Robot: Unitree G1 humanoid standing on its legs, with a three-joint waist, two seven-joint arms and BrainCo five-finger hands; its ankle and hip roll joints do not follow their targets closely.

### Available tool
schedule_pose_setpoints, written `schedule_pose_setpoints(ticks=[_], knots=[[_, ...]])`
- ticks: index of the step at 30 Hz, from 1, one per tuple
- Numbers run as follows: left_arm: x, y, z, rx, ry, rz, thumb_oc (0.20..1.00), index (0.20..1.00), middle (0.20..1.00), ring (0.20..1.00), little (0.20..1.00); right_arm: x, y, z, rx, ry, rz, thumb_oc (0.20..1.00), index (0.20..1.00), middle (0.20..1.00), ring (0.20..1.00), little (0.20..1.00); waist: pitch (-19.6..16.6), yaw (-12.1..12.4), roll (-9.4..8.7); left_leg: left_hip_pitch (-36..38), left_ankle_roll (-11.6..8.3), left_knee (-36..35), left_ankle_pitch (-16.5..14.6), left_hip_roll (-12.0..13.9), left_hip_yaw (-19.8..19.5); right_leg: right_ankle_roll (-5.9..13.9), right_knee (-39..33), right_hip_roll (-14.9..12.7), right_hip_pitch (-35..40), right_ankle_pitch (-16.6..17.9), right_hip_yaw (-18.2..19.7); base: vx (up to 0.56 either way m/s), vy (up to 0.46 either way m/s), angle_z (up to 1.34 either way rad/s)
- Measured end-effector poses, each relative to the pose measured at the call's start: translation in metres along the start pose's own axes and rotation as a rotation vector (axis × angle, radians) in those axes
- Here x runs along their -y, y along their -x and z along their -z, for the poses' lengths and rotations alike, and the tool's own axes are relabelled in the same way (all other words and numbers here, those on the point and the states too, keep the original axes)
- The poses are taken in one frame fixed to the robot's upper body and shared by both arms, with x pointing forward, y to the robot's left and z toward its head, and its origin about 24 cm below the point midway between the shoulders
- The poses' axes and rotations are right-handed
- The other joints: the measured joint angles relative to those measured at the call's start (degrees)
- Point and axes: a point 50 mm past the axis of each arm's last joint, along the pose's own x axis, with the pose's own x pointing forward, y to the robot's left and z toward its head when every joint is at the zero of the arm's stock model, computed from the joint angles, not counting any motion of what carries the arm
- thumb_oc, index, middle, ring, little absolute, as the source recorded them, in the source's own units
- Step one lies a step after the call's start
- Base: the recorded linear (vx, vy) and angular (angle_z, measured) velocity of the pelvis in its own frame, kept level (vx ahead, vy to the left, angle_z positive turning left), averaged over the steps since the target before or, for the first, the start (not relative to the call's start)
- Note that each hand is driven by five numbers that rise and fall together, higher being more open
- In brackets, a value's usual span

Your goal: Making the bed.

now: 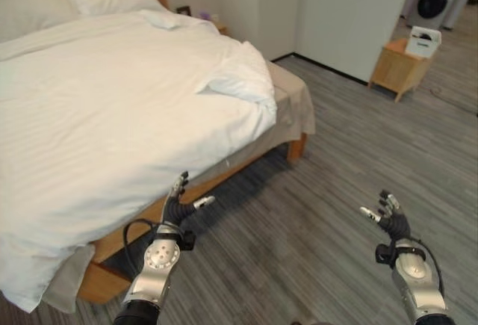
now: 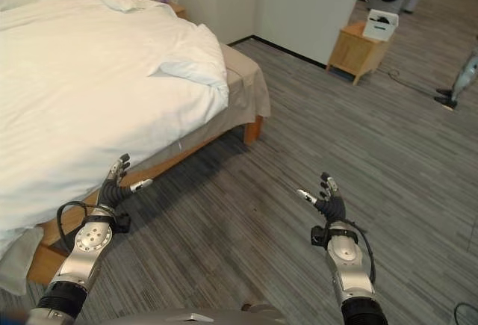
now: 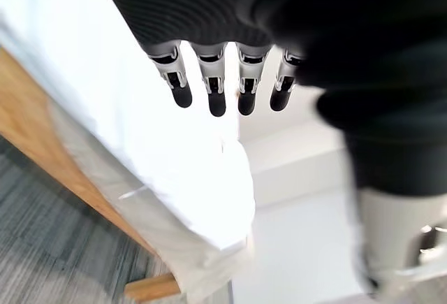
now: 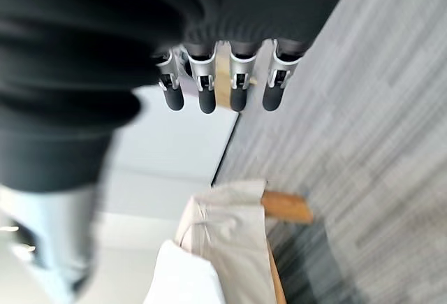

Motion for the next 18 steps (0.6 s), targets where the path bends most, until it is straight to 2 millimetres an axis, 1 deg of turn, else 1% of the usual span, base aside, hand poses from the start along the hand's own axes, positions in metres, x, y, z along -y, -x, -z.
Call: schedule_pose_setpoints(ticks=[1, 2, 3, 4, 5, 6, 7, 8, 9, 10, 11, 12, 13, 14, 15, 16, 17, 18], knots=[[-0.003, 0.002, -0.006, 0.028, 0.021, -0.013, 1.0, 1.0, 1.0, 1.0, 1.0, -0.005, -0.003, -0.008, 0.035, -0.005, -0.015, 1.0, 1.0, 1.0, 1.0, 1.0, 2.0, 0.41, 0.55, 0.53, -0.17, -0.22, 0.25, 0.94, 1.08, 1.63, 4.02, 0.41, -2.17, -0.6, -0.11, 0.08, -0.053, -0.15], [0.0, 0.002, -0.008, 0.04, 0.048, -0.008, 1.0, 1.0, 1.0, 1.0, 1.0, -0.007, -0.004, -0.011, 0.05, 0.017, -0.028, 1.0, 1.0, 1.0, 1.0, 1.0, 3.25, 0.42, 0.59, 0.31, -0.07, 0.01, 0.37, 1.58, 1.11, 2.54, 7.69, -0.83, -3.92, -2.28, -1.43, 0.08, -0.053, -0.23], [0.002, 0.004, -0.005, 0.026, 0.073, -0.015, 1.0, 1.0, 1.0, 1.0, 1.0, -0.007, -0.004, -0.012, 0.055, 0.025, -0.03, 1.0, 1.0, 1.0, 1.0, 1.0, 3.38, 0.72, 0.5, 0.46, 0.35, -0.05, -0.06, 1.53, 1.74, 3.16, 9.82, -3.36, -5.04, -2.71, -2.94, 0.17, -0.075, -0.19], [0.005, 0.007, -0.001, 0.007, 0.088, -0.02, 1.0, 1.0, 1.0, 1.0, 1.0, -0.009, -0.005, -0.014, 0.065, 0.028, -0.036, 1.0, 1.0, 1.0, 1.0, 1.0, 3.39, 1.11, 0.54, 0.42, 0.27, -0.11, -0.2, 1.57, 2.24, 3.48, 10.54, -5.84, -5.59, -2.61, -3.41, 0.25, -0.11, -0.24], [0.004, 0.009, 0.001, 0.001, 0.085, -0.016, 1.0, 1.0, 1.0, 1.0, 1.0, -0.012, -0.005, -0.017, 0.076, 0.028, -0.052, 1.0, 1.0, 1.0, 1.0, 1.0, 3.88, 1.47, -0.38, 0.5, -0.42, -0.22, -0.84, 1.62, 1.84, 4.47, 9.23, -9.5, -6.03, -1.79, -2.65, 0.26, -0.113, -0.28], [0.003, 0.011, 0.003, -0.006, 0.086, -0.016, 1.0, 1.0, 1.0, 1.0, 1.0, -0.015, -0.004, -0.018, 0.084, 0.032, -0.071, 1.0, 1.0, 1.0, 1.0, 1.0, 4.17, 1.98, -0.75, 0.47, -0.59, -0.25, -0.91, 1.78, 1.98, 4.51, 8.29, -11.04, -6.66, -1.76, -2.67, 0.21, -0.114, -0.19], [0.001, 0.012, 0.007, -0.027, 0.097, -0.027, 1.0, 1.0, 1.0, 1.0, 1.0, -0.019, -0.003, -0.022, 0.103, 0.047, -0.095, 1.0, 1.0, 1.0, 1.0, 1.0, 4.63, 1.83, -0.92, 0.34, -1.18, -0.25, -0.62, 2.66, 1.89, 4.55, 5.03, -11.5, -6.59, -1.03, -2.27, 0.17, -0.103, -0.06], [0.001, 0.013, 0.011, -0.051, 0.103, -0.024, 1.0, 1.0, 1.0, 1.0, 1.0, -0.02, -0.001, -0.023, 0.11, 0.054, -0.105, 1.0, 1.0, 1.0, 1.0, 1.0, 4.85, 1.61, -1.02, 0.17, -1.43, -0.29, -0.47, 3.56, 1.39, 5.19, 0.89, -11.47, -6.24, 0.67, -2.3, 0.17, -0.101, 0.07], [-0.001, 0.014, 0.016, -0.075, 0.098, -0.027, 1.0, 1.0, 1.0, 1.0, 1.0, -0.022, -0.001, -0.024, 0.119, 0.061, -0.113, 1.0, 1.0, 1.0, 1.0, 1.0, 5.21, 0.97, -1.65, -0.05, -2.67, -0.35, -0.72, 4.73, 0.92, 5.98, -3.95, -11.71, -7.1, 3.54, -2.54, 0.32, -0.196, 0.28], [-0.002, 0.015, 0.019, -0.089, 0.093, -0.03, 1.0, 1.0, 1.0, 1.0, 1.0, -0.023, -0.001, -0.024, 0.12, 0.058, -0.114, 1.0, 1.0, 1.0, 1.0, 1.0, 4.92, 0.46, -2.84, -0.21, -3.59, -0.62, -0.51, 5.09, 0.28, 5.98, -6.71, -11.53, -6.8, 5.33, -3.12, 0.36, -0.202, 0.39], [-0.005, 0.015, 0.019, -0.089, 0.08, -0.026, 1.0, 1.0, 1.0, 1.0, 1.0, -0.023, 0.001, -0.023, 0.114, 0.057, -0.11, 1.0, 1.0, 1.0, 1.0, 1.0, 4.85, -0.37, -4.27, 0.05, -5.17, -0.63, -0.38, 4.97, -0.8, 5.98, -7.89, -12.03, -6.75, 6.96, -3.11, 0.48, -0.283, 0.45], [-0.006, 0.017, 0.022, -0.099, 0.076, -0.03, 1.0, 1.0, 1.0, 1.0, 1.0, -0.023, 0.002, -0.02, 0.106, 0.057, -0.112, 1.0, 1.0, 1.0, 1.0, 1.0, 4.82, -0.81, -4.9, 0.01, -7.32, -0.65, -0.9, 5.76, -1.29, 6.57, -4.62, -13.01, -9.41, 8.57, -3.12, 0.41, -0.221, 0.38], [0.0, 0.018, 0.026, -0.125, 0.092, -0.034, 1.0, 1.0, 1.0, 1.0, 1.0, -0.018, 0.003, -0.019, 0.102, 0.056, -0.092, 1.0, 1.0, 1.0, 1.0, 1.0, 5.04, -0.9, -2.8, -0.89, -8.36, -0.66, -1.64, 8.72, -1.42, 6.32, -1.54, -11.14, -11.41, 8.39, -5.81, 0.4, -0.232, 0.5], [0.005, 0.018, 0.026, -0.125, 0.093, -0.019, 1.0, 1.0, 1.0, 1.0, 1.0, -0.015, 0.002, -0.019, 0.103, 0.059, -0.08, 1.0, 1.0, 1.0, 1.0, 1.0, 5.46, -2.76, -1.52, -2.28, -10.71, -0.15, -3.25, 11.13, -2.59, 5.38, -1.86, -9.43, -11.55, 6.44, -9.05, 0.26, -0.149, 0.5], [0.007, 0.018, 0.026, -0.127, 0.096, -0.015, 1.0, 1.0, 1.0, 1.0, 1.0, -0.015, -0.002, -0.02, 0.102, 0.058, -0.079, 1.0, 1.0, 1.0, 1.0, 1.0, 6.54, -3.42, -1.16, -2.76, -11.85, 1.79, -3.74, 11.4, -2.7, 4.48, -1.64, -9.11, -11.58, 5.97, -9.91, 0.13, -0.068, 0.42], [0.009, 0.02, 0.028, -0.136, 0.093, -0.005, 1.0, 1.0, 1.0, 1.0, 1.0, -0.015, -0.004, -0.024, 0.113, 0.057, -0.078, 1.0, 1.0, 1.0, 1.0, 1.0, 7.07, -3.96, -0.95, -1.97, -12.01, 2.92, -3.81, 11.12, -2.44, 2.65, -0.84, -8.97, -11.39, 6.63, -10.33, 0.38, -0.24, 0.12], [0.013, 0.021, 0.027, -0.133, 0.105, 0.003, 1.0, 1.0, 1.0, 1.0, 1.0, -0.009, -0.004, -0.025, 0.114, 0.067, -0.062, 1.0, 1.0, 1.0, 1.0, 1.0, 7.55, -4.69, 0.63, 1.75, -11.6, 1.05, -3.52, 11.13, -2.36, 1.62, -0.5, -7.82, -10.41, 7.2, -10.92, 0.49, -0.331, 0.06], [0.012, 0.023, 0.026, -0.125, 0.107, 0.002, 1.0, 1.0, 1.0, 1.0, 1.0, -0.007, 0.0, -0.016, 0.09, 0.069, -0.063, 1.0, 1.0, 1.0, 1.0, 1.0, 7.56, -4.89, 0.9, 3.67, -14.09, 2.41, -0.87, 10.53, -2.88, 1.23, 1.36, -8.23, -10.26, 3.79, -10.54, 0.61, -0.418, 0.13]])
